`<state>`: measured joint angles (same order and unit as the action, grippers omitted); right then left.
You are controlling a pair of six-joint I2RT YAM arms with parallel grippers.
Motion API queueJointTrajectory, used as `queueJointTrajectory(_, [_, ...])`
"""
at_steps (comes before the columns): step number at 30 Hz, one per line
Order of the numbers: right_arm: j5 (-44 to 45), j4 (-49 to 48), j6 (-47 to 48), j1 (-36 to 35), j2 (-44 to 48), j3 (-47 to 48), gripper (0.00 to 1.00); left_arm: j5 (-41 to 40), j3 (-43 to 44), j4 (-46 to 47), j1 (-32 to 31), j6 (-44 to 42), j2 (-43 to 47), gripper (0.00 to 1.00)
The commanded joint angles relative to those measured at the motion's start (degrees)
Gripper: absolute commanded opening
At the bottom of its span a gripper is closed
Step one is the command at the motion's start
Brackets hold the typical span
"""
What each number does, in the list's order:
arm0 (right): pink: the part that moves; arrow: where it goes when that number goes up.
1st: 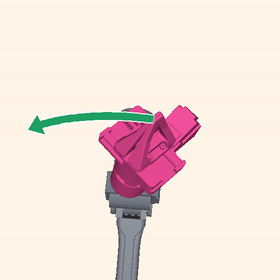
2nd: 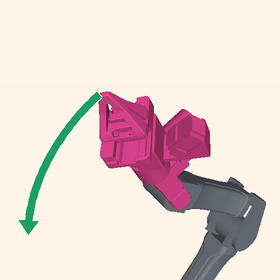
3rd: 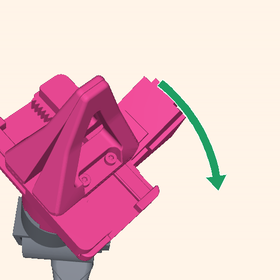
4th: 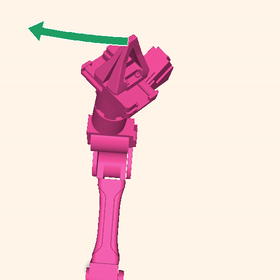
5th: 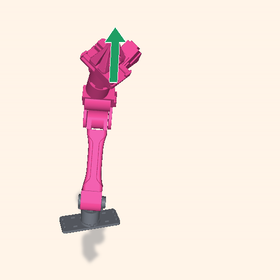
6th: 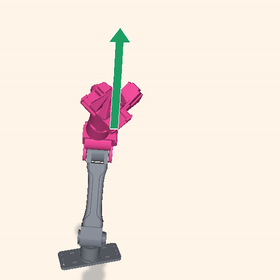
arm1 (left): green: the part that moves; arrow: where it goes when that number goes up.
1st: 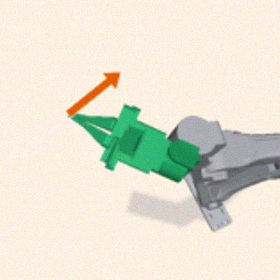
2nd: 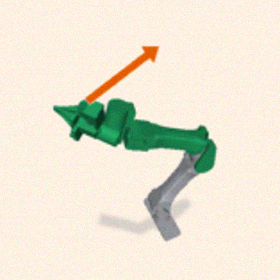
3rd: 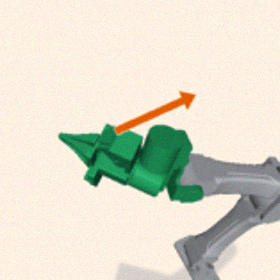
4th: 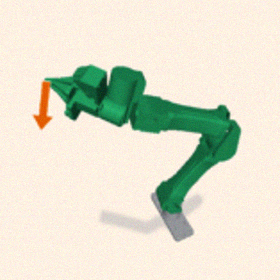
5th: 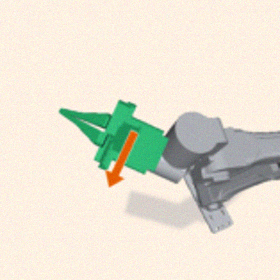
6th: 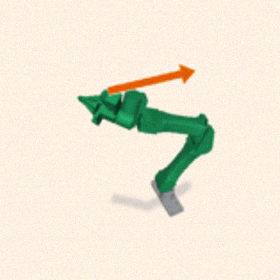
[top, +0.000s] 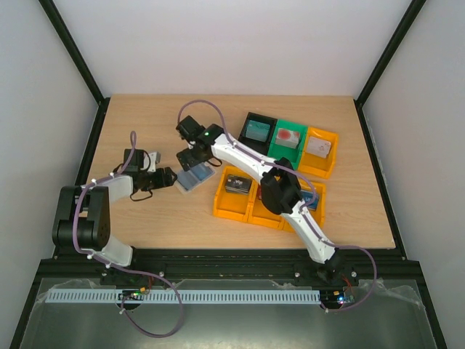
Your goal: Take the credit cards out of the card holder
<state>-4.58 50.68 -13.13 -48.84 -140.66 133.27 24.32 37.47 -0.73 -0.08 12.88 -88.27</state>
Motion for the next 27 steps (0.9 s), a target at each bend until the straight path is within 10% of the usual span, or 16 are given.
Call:
queueJointTrajectory(1, [-0.8, 5.7, 0.0, 0.0, -3.9, -0.4, 0.99, -0.8, 1.0, -1.0, -0.1, -0.9, 0.3, 0.8])
queueJointTrajectory(13, [-2.1, 3.3, -1.5, -1.1, -9.6, -2.7, 0.99, 2.1, 1.2, -0.5, -0.3, -1.8, -1.0, 0.76])
queueJointTrajectory(27, [0.3, -1.6, -2.7, -0.5, -7.5, -3.6, 0.37, 3.7, 5.7, -5.5, 1.2, -4.5, 0.5, 0.87])
